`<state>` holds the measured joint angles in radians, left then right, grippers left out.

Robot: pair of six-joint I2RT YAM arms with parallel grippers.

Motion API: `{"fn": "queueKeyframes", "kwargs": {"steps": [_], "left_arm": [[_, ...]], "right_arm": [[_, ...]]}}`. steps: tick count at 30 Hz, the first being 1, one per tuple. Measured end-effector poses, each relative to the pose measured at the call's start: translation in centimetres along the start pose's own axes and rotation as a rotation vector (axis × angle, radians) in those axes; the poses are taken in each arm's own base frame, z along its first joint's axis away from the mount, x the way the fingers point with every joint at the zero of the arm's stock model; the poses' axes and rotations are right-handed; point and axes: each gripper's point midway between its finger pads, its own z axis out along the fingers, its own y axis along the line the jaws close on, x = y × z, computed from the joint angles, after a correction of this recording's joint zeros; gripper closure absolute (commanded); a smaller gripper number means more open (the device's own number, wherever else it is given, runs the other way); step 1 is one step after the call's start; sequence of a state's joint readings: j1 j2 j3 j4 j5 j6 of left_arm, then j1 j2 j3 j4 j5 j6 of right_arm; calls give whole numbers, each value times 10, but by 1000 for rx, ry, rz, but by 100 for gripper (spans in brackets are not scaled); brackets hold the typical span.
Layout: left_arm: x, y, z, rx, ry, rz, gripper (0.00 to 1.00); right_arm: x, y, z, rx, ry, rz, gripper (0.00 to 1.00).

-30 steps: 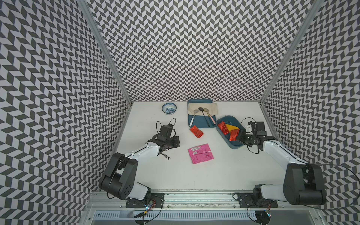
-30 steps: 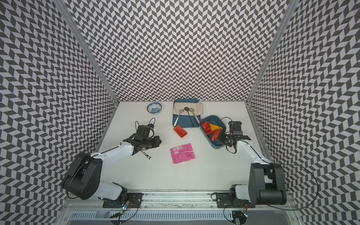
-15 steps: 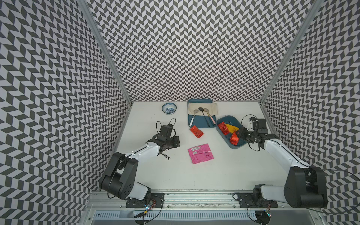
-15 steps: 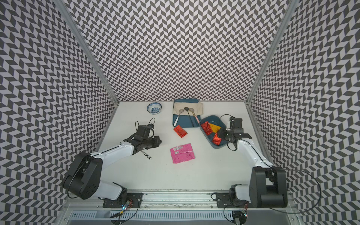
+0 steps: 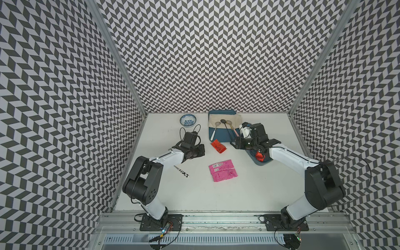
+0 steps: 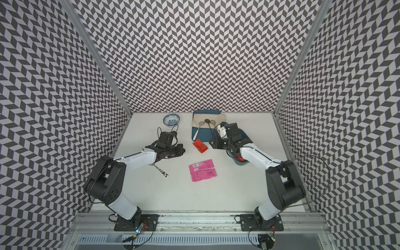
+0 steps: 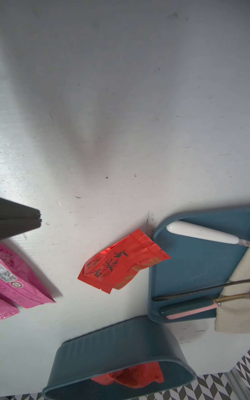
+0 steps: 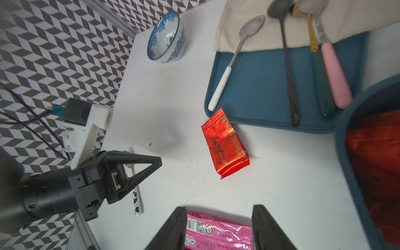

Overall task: Put the tea bags into the storage box
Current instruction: Pick up the tea bag from the center of the board.

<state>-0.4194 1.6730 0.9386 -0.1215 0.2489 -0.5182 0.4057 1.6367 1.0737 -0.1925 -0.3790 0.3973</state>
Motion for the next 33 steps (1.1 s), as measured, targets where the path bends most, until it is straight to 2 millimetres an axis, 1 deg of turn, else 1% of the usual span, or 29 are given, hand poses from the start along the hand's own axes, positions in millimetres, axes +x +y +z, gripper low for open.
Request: {"fn": "queueKeyframes", "kwargs": {"steps": [4,7,11,15,18,21,23,28,31,32,33], "left_arm": [[3,2,12,0,23,-10,100],[8,3,19,-3,45,-21,100],[12,1,23,4,58,-28,100],[12,-2,24,12,56,-34,100],[11,-3,24,17,51,-44,100],[10,-5,24,22,47,-47,100],[10,-6,25,24,48,-47,100],[17,0,32,11,68,-53,100],[21,4,38,2,84,-57,100],[20,4,40,0,86,-58,100],[20,4,42,1,87,-59,100]], "right_arm": [[0,-7,33,7,44,-5,47],[-5,-13,54,15,64,-6,47],[-12,-19,85,24,88,-17,47],[-5,-28,103,45,129,-17,47],[4,-33,110,58,162,-16,47],[11,-34,114,59,187,-21,48],[12,-30,115,50,190,-27,48],[23,-17,119,8,217,-33,50],[30,-9,120,-30,226,-27,54],[32,-8,119,-40,227,-23,57],[35,-7,119,-47,230,-15,63]]}}
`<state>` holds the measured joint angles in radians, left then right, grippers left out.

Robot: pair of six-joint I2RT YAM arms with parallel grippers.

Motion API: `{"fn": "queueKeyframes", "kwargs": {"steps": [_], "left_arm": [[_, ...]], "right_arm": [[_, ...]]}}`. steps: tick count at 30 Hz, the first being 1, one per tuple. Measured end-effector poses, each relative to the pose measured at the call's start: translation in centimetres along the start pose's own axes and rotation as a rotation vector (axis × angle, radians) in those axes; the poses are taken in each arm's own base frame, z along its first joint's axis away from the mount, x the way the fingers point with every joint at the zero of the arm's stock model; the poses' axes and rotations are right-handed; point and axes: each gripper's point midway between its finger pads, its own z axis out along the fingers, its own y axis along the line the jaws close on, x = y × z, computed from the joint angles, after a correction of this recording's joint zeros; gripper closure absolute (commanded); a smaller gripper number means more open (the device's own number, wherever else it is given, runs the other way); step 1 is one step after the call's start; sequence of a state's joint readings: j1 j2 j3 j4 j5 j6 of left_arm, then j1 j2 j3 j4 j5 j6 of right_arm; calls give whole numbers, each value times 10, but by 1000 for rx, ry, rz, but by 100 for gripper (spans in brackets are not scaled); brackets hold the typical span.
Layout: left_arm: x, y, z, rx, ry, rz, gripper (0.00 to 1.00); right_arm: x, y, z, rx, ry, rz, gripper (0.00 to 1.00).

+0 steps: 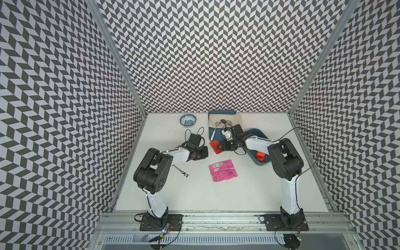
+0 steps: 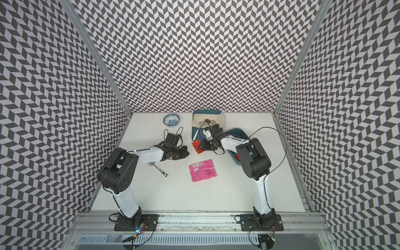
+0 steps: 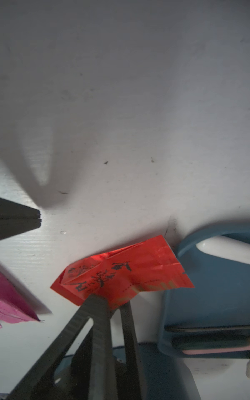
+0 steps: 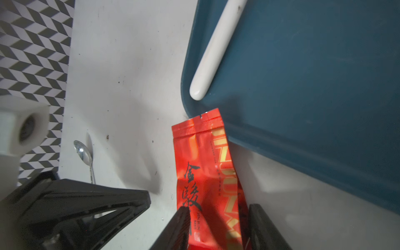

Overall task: Put the tea bags into the storage box
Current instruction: Pick up the tea bag from the center of the board.

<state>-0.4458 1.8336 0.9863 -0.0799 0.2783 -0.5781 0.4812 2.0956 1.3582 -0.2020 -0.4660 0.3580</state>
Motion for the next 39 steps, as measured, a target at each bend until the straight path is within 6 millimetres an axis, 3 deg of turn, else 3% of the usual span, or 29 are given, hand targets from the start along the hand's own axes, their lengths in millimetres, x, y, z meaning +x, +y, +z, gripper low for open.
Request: {"fn": "queueKeyframes", "kwargs": {"steps": [3,8,12,23,26,32,36,39], "left_arm": [[-3,-2,3,3,-2,2,100],[-5,-6,4,12,-1,8,100],[-5,-9,11,14,5,12,100],[-2,-9,6,2,0,24,100],[-4,-8,-6,-8,-24,35,100],[-12,-11,-30,-7,-76,62,100],[-10,-9,-32,-14,-78,69,100],[-3,-3,-30,-24,-63,72,100]], "right_arm": [[7,1,1,-13,14,15,74],[8,3,1,-29,23,33,77],[10,5,1,-43,24,40,99],[8,14,-11,-53,25,52,100],[-2,23,-32,-57,-4,45,100],[-35,41,-105,-73,-150,7,100],[-39,26,-148,-30,-222,23,100],[-33,1,-173,30,-257,71,100]]}}
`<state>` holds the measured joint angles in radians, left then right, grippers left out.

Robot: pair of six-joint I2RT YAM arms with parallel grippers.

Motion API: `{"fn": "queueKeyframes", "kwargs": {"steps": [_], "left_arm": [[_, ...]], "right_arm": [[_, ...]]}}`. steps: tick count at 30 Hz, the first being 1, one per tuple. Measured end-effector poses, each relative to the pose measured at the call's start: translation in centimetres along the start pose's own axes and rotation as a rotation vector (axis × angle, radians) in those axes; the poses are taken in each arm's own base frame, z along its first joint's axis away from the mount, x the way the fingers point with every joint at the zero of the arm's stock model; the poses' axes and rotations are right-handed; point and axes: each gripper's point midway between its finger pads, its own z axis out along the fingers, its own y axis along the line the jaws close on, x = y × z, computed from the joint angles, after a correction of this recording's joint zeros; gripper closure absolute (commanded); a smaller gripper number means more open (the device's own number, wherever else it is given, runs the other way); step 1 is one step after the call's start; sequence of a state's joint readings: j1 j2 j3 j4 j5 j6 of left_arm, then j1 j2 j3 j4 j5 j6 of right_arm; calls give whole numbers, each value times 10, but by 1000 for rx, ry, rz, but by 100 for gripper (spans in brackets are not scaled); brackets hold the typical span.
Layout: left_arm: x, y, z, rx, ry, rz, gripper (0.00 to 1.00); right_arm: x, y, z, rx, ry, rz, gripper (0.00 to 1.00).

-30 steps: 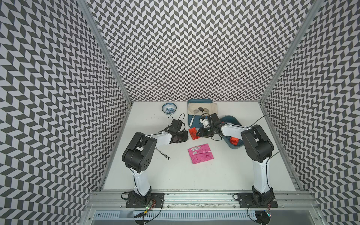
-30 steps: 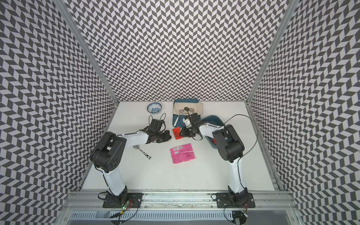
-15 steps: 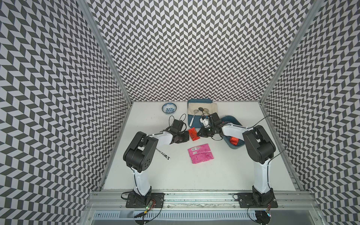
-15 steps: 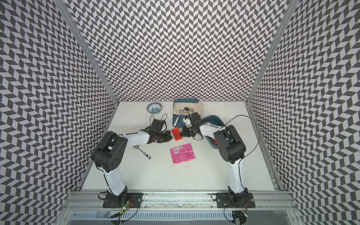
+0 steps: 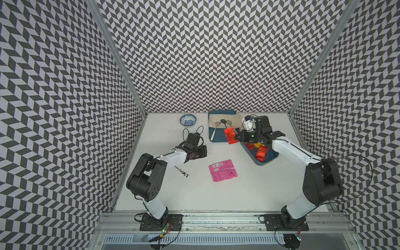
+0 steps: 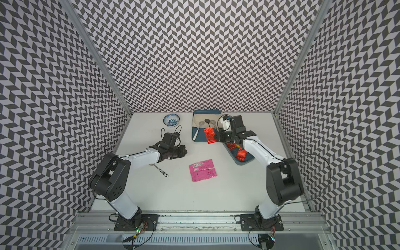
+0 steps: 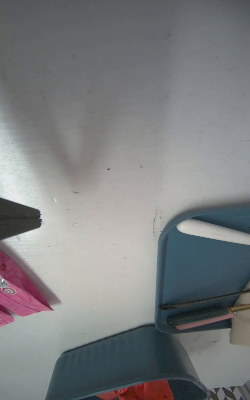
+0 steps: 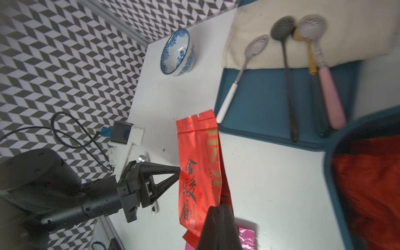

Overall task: Put the tea bags into the storage box
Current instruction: Place the tea bag in the storage box.

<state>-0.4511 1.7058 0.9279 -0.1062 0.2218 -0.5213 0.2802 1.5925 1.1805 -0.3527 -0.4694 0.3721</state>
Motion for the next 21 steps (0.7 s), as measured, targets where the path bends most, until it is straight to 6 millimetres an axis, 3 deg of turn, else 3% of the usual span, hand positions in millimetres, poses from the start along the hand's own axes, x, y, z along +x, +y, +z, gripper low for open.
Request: {"fn": "queueKeyframes", "kwargs": {"steps": [7,10,14,21], "left_arm": [[7,3,-3,-4,9,8,100],[5,1,-6,1,1,14,100],[6,2,-6,0,3,15,100],[11,3,-13,0,1,15,100]], "right_arm": [[-4,-77,-58,211,-115,125,100],[4,-108,-74,286,-144,184,100],[28,-132,-73,339,-113,250,100],[58,-146,-64,364,-65,303,100]]}}
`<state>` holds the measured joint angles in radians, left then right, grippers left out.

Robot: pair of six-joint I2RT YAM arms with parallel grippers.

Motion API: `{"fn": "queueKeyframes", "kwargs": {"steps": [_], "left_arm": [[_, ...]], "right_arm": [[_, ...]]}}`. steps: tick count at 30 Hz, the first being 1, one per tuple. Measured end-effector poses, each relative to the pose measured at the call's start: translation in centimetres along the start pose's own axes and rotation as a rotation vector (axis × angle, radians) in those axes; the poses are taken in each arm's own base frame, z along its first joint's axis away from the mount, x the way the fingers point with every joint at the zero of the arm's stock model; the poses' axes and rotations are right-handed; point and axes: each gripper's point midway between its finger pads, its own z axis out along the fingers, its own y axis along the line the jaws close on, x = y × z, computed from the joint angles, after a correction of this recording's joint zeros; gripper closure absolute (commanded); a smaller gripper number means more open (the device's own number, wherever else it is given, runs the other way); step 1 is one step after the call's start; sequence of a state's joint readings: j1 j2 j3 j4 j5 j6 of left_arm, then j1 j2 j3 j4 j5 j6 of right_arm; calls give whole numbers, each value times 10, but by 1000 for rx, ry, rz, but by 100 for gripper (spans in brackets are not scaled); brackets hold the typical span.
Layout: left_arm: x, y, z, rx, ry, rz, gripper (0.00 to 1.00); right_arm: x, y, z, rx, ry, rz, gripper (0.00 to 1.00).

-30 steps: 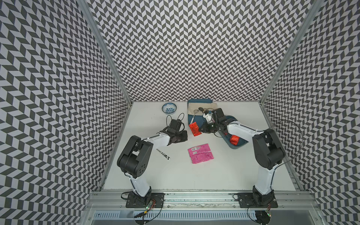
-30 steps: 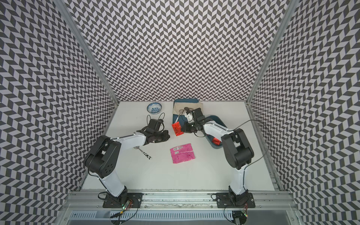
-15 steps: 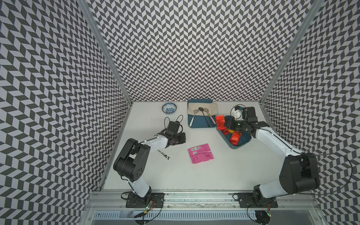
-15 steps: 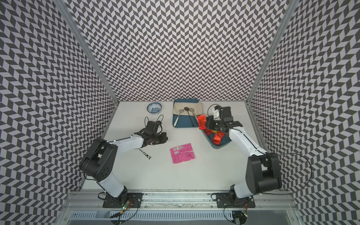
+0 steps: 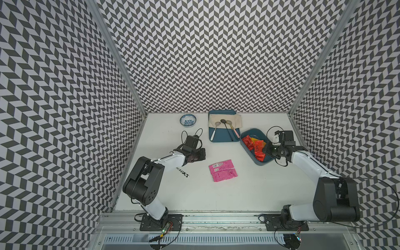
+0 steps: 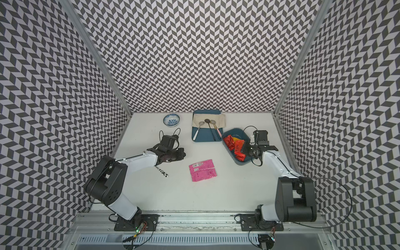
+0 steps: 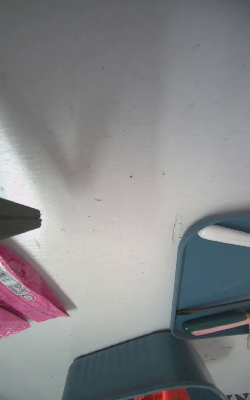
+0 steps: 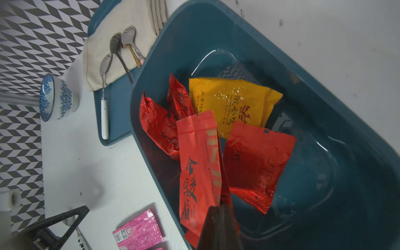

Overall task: Put the tea bags into the storage box
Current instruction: Place the tea bag in the storage box, then pick up the tea bag from the center of the board.

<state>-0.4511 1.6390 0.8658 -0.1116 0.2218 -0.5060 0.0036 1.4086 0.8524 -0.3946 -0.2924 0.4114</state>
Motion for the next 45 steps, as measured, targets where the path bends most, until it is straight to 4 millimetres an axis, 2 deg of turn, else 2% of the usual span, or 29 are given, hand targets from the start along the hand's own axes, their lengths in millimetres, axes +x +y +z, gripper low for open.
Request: {"fn": "queueKeyframes", "kwargs": {"steps": [1,4,6,10,13,16,20,23,27,31,38,41,45], "left_arm": [[0,0,-2,1,-3,1,100],[0,-1,-4,4,-7,1,100],[0,-1,-4,4,-7,1,100],[1,-1,-4,7,-4,1,100],[2,-2,-4,13,0,0,100],[3,-3,-4,19,5,-3,100],[5,-7,-9,28,10,-7,100],[12,-11,-17,39,9,-3,100],[27,-15,-30,49,20,-7,100],[38,-22,-38,72,31,-6,100],[70,-40,-33,121,112,22,100],[81,-38,-29,119,141,24,100],[87,-34,-24,108,159,16,100]], "right_arm": [[2,-3,1,11,1,2,100],[4,-10,3,37,1,3,81],[3,-11,4,46,-3,1,74],[-5,-9,2,55,-22,-12,66],[-12,2,-6,39,-48,-42,59],[-11,32,-17,-3,-64,-118,57],[15,95,-21,-141,-29,-252,53],[50,120,-13,-234,46,-293,51],[88,122,6,-279,149,-283,47],[107,120,25,-294,220,-264,47],[131,121,55,-305,300,-267,47],[134,122,60,-307,308,-265,47],[131,124,63,-318,296,-261,47]]}}
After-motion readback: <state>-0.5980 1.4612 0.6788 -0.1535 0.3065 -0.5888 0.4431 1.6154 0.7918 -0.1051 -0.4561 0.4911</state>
